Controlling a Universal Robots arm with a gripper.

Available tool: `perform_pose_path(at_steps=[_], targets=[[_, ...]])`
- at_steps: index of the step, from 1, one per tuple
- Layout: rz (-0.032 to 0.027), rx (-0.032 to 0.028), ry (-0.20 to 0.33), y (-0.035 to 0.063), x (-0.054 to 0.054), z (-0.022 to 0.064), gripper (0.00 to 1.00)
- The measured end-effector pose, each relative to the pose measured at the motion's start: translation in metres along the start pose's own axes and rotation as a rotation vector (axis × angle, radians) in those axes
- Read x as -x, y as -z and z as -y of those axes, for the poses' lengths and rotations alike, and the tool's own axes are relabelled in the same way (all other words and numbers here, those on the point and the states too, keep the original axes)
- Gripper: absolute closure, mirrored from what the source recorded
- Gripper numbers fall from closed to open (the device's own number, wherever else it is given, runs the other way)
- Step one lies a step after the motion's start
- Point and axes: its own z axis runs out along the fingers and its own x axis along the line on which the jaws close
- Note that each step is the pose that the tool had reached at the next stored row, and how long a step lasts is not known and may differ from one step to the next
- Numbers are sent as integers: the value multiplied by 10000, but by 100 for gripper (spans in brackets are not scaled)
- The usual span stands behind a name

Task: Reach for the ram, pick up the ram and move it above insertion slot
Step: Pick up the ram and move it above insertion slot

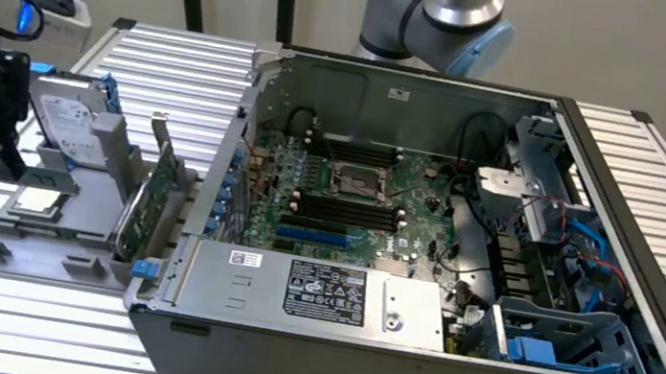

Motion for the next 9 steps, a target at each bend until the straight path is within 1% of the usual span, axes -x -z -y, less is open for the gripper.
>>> perform_pose_path(at_steps=[9], targets=[[92, -3, 4, 374, -8, 398, 86]])
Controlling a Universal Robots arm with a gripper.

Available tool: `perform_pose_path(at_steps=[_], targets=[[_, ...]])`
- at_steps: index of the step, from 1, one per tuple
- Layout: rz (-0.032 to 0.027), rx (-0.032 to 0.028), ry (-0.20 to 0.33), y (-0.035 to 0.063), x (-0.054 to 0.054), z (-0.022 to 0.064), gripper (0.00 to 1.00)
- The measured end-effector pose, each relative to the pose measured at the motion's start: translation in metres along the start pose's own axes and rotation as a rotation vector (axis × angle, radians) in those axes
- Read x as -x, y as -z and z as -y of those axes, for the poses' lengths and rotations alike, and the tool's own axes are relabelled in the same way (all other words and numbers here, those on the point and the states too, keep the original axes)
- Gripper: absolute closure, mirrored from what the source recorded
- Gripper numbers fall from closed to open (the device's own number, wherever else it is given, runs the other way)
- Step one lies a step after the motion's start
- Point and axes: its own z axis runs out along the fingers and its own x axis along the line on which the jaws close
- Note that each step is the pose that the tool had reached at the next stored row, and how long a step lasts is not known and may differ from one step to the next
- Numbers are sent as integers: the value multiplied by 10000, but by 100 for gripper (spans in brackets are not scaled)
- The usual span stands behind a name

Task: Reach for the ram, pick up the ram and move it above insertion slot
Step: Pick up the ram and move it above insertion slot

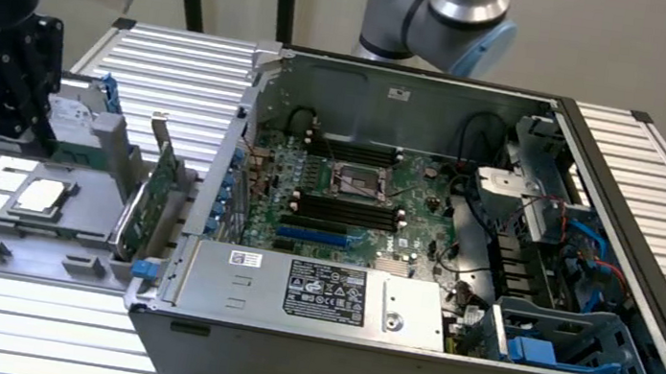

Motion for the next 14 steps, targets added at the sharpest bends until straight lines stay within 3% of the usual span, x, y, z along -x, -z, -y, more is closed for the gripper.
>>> perform_pose_path(at_steps=[7, 10, 14], targets=[[90, -2, 2, 226, -5, 311, 86], [208, -4, 5, 269, -8, 448, 86], [431, -11, 10, 306, -13, 628, 86]])
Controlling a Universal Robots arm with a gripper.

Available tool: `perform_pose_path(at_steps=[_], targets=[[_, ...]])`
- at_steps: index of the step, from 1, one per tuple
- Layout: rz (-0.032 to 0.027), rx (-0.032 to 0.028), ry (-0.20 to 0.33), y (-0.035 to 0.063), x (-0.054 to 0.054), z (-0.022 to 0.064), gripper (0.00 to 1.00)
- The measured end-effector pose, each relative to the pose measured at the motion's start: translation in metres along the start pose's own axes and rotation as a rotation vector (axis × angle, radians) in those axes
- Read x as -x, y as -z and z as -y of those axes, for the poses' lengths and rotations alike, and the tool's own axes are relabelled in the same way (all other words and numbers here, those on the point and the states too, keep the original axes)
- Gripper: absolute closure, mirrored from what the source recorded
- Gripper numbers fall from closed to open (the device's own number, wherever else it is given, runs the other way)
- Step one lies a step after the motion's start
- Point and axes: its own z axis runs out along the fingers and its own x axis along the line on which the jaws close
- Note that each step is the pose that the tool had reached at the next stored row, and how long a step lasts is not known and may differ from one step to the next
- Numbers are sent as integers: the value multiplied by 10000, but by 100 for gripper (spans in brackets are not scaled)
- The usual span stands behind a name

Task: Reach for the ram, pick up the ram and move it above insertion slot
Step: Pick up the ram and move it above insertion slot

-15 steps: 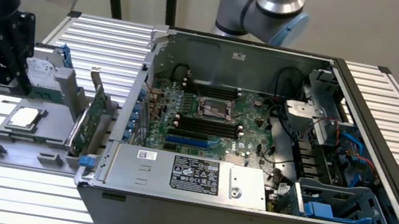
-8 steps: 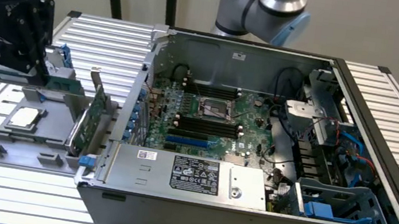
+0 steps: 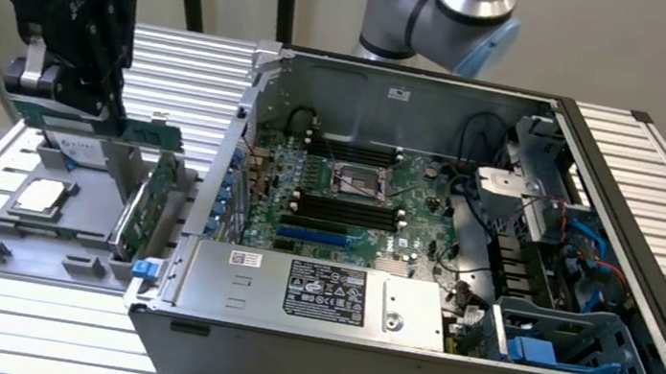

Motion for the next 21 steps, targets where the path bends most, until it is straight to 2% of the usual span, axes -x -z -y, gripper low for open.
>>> perform_pose_path(at_steps=[4, 9, 11, 13, 15, 17, 21], targets=[[306, -8, 7, 20, -4, 181, 86], [720, -20, 17, 32, -10, 409, 86], [851, -24, 19, 34, -12, 500, 86], [942, -26, 21, 37, -14, 589, 86], [1006, -28, 23, 38, -16, 681, 86], [1035, -28, 24, 40, -13, 772, 86], [1038, -28, 24, 43, 9, 951, 86]])
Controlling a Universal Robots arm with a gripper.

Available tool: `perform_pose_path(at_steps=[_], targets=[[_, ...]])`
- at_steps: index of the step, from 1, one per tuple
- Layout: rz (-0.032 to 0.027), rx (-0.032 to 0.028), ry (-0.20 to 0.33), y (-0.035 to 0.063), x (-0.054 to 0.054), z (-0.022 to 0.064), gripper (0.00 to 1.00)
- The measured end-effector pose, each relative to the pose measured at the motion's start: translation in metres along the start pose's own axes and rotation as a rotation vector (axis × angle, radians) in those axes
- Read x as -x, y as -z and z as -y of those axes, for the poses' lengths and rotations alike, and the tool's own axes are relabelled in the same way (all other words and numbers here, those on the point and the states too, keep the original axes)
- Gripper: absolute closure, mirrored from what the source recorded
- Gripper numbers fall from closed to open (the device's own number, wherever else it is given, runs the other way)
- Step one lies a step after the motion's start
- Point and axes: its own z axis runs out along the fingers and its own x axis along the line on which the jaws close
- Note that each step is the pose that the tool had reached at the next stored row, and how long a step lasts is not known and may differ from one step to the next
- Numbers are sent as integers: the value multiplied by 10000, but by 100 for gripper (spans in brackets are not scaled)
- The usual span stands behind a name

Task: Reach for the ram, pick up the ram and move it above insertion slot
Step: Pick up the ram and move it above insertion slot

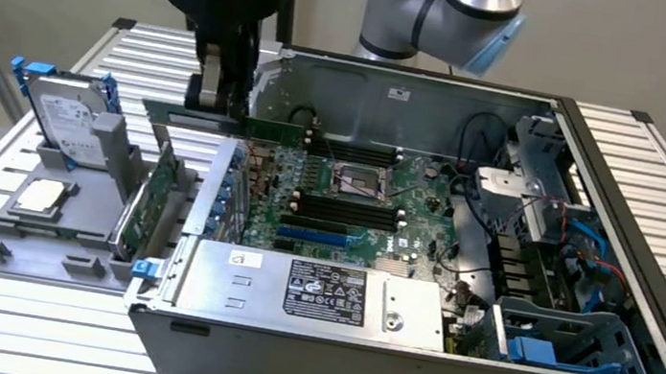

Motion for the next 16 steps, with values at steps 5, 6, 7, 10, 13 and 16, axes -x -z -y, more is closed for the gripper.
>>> perform_pose_path(at_steps=[5, 6, 7, 10, 13, 16], targets=[[1, 0, -1, -11, 83, 158, 86], [1, -1, -1, -14, 103, 185, 86], [1, -1, 0, -18, 124, 212, 86], [-2, 0, 0, -27, 191, 288, 86], [-6, 0, -1, -36, 258, 368, 86], [-18, 0, -1, -45, 318, 452, 86]])
